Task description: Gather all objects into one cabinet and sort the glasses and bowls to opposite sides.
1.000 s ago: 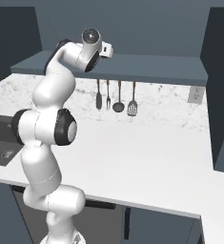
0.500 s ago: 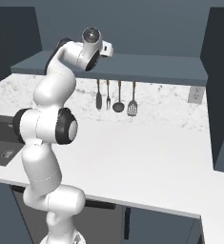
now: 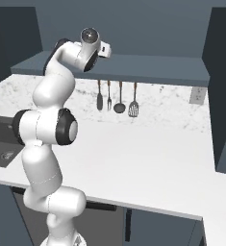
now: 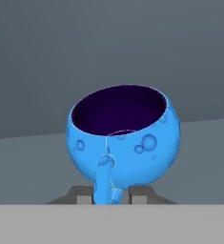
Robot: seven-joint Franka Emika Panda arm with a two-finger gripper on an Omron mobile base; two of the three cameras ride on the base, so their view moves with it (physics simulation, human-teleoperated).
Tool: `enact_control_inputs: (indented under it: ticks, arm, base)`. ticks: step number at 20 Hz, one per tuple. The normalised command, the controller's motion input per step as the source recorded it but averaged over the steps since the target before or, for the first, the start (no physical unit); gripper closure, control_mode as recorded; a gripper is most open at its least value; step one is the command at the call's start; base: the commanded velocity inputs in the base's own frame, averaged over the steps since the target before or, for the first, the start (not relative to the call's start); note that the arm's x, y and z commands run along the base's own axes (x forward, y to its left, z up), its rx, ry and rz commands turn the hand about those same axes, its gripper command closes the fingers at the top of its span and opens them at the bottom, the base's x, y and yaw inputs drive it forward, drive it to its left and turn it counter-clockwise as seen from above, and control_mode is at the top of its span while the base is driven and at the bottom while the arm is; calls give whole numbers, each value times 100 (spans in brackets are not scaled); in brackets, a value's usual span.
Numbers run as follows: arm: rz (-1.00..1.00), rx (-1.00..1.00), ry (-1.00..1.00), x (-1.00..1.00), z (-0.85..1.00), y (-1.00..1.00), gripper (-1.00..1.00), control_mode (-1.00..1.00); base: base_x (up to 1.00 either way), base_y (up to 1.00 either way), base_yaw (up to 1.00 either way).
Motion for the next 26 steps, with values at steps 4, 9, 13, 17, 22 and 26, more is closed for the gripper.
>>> enact_control_inputs:
  ticks: [4, 9, 13, 17, 22, 26]
  arm:
    - [0, 0, 0, -7, 0, 0, 100, -100]
    - [1, 0, -6, -65, 0, 0, 100, -100]
    - [3, 2, -4, -74, 0, 0, 100, -100]
    - [3, 0, -7, -69, 2, 2, 100, -100]
    - [3, 4, -10, -89, 31, 0, 100, -100]
    - [2, 0, -3, -100, 30, 0, 100, -100]
  base:
    - [0, 0, 0]
    - [0, 0, 0]
    - [0, 0, 0]
    - [0, 0, 0]
    - [0, 0, 0]
    - [0, 0, 0]
